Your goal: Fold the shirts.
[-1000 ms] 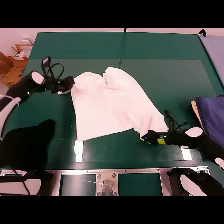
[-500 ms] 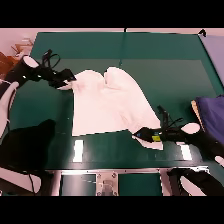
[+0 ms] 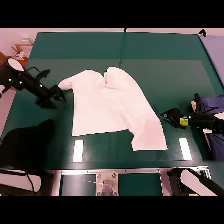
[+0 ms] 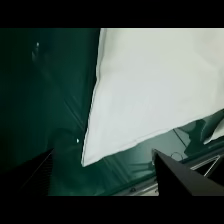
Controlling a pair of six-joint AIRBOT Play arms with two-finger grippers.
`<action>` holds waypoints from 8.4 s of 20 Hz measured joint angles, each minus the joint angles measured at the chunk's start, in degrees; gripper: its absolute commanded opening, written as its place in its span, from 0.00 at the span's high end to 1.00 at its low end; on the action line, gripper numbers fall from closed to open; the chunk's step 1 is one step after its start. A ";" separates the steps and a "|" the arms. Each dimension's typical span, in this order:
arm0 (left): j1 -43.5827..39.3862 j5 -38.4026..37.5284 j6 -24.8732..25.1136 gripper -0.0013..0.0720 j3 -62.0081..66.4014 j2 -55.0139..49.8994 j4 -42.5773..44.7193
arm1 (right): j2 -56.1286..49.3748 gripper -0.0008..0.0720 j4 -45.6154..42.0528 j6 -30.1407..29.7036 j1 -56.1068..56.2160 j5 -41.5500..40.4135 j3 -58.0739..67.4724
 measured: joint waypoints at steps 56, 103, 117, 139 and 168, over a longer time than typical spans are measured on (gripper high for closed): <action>0.98 13.64 15.39 0.95 -28.44 23.80 -15.80 | -8.63 0.97 10.43 -2.38 -1.46 12.50 17.79; 0.35 23.47 34.32 0.96 -20.98 34.62 -53.81 | 4.46 0.97 15.63 0.37 -5.27 9.92 32.35; 0.31 26.95 10.91 0.95 37.55 39.47 -23.08 | 16.50 0.97 21.81 10.69 -24.72 -5.40 75.54; -5.57 40.59 13.31 0.96 16.50 -5.86 -12.98 | -39.71 0.97 4.24 4.31 3.87 -9.73 63.76; -6.19 24.63 15.56 0.95 15.15 -15.17 2.27 | -28.85 0.96 -18.47 7.54 2.75 -1.31 35.69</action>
